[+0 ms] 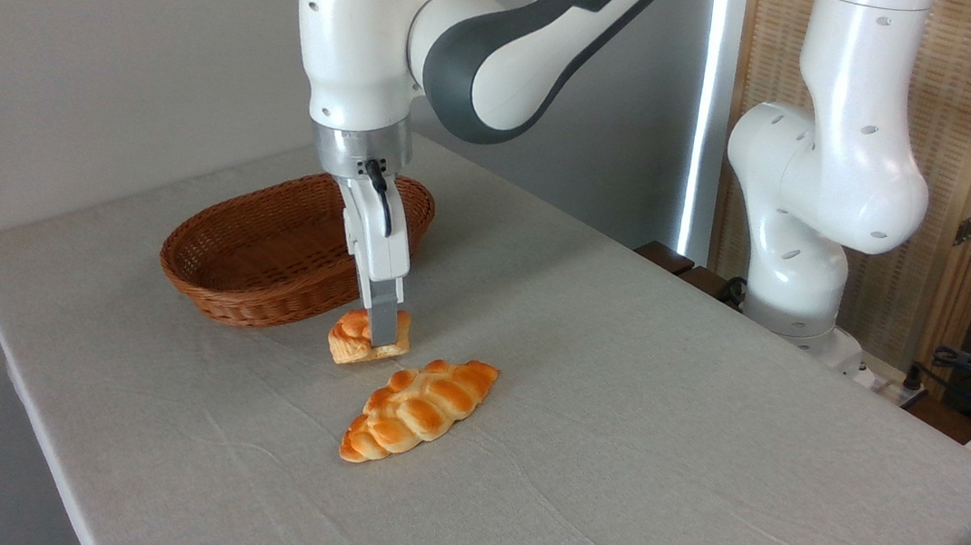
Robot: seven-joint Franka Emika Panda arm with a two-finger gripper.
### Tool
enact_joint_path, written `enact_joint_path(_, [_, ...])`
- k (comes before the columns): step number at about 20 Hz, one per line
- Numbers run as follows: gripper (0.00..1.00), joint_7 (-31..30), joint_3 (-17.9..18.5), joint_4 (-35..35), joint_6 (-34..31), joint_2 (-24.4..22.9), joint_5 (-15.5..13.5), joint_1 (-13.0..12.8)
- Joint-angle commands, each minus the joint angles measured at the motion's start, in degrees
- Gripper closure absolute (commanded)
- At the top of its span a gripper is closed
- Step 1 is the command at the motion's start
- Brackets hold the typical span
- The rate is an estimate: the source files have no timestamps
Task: Put bread into the basket
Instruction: 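Lift the bun and carry it into the wicker basket, then open the gripper to release the bun and raise it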
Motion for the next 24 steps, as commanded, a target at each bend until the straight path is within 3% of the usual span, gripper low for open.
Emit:
enact_joint_path(1, [0.61,0.4,0.7,1.9,0.5,-2.4,-1.4,-0.3])
enact_joint_path(9, [0.61,-0.6,-2.3,5.2,1.3,-4.1,-14.4,-0.5])
enact_joint_path(10, [0.59,-0.6,-3.0,5.4,1.3,-3.9,-15.7,-0.5])
enact_joint_path(12, [0.44,-0.6,-4.0,5.6,1.6,-3.6,-18.0,-0.5])
enact_joint_path(14, [0.39,-1.6,-5.9,5.5,5.5,-2.4,-20.7,-0.5])
enact_joint_path(17, [0.3,-6.8,-8.9,5.4,11.3,1.5,-21.1,-0.5])
enact_joint_path(20, [0.25,-7.1,-9.3,5.3,11.5,3.3,-20.9,-0.5])
enact_joint_path(22, [0.1,-7.2,-9.4,5.2,11.3,4.4,-20.8,-0.5])
enact_joint_path(24, [0.01,-7.1,-9.3,5.2,11.3,4.8,-20.7,-0.4])
